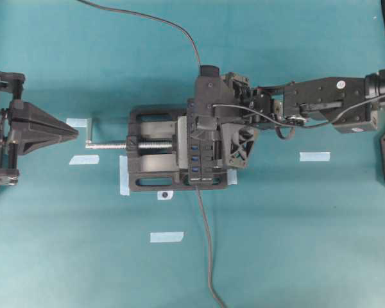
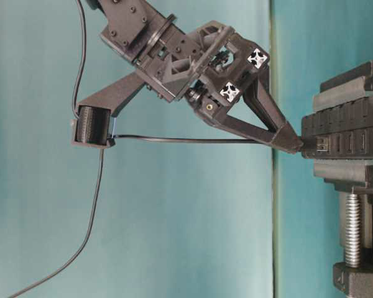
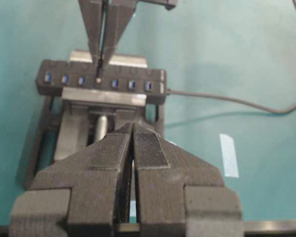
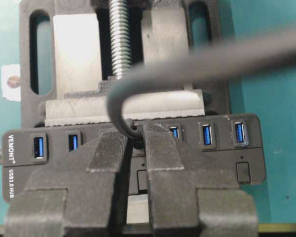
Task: Insert the USB into the center port of the fixed hub
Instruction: 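Push the plug into the center port with the right gripper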
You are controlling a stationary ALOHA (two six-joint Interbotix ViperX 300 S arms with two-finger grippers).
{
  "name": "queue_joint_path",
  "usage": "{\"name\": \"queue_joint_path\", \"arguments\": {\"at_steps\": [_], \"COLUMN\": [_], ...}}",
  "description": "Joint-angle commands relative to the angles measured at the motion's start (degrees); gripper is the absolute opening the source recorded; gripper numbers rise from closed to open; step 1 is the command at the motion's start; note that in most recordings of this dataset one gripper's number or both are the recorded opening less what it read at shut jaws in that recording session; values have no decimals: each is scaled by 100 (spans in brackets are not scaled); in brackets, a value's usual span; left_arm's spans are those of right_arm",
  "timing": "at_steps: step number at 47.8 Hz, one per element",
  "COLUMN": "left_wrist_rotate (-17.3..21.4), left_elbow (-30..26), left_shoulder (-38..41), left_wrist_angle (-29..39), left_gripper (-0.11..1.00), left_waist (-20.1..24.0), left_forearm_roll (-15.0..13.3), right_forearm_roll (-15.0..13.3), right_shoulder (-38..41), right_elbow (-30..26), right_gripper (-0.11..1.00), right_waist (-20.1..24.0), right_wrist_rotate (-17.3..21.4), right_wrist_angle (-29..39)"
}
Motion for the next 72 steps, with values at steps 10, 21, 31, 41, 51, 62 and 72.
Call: {"name": "queue_joint_path", "arguments": {"at_steps": [10,21,31,41,51,62,72], "left_wrist_rotate": [0,0,0,0,0,0,0], "left_elbow": [-79,-70,-70,-79,-88,-88,-97], "left_shoulder": [26,18,9,9,9,9,18], "left_wrist_angle": [-53,-53,-53,-53,-53,-53,-53], "left_gripper": [0,0,0,0,0,0,0], "left_waist": [9,9,9,9,9,9,9], "left_forearm_roll": [9,9,9,9,9,9,9], "right_forearm_roll": [-9,-9,-9,0,26,35,44], "right_shoulder": [9,44,62,132,176,176,176], "right_elbow": [-70,-70,-53,-44,-26,53,62], "right_gripper": [7,7,7,7,7,7,7], "right_waist": [18,18,18,18,9,9,0], "right_wrist_rotate": [26,26,26,35,62,70,62], "right_wrist_angle": [-26,-18,-9,-9,-9,0,53]}}
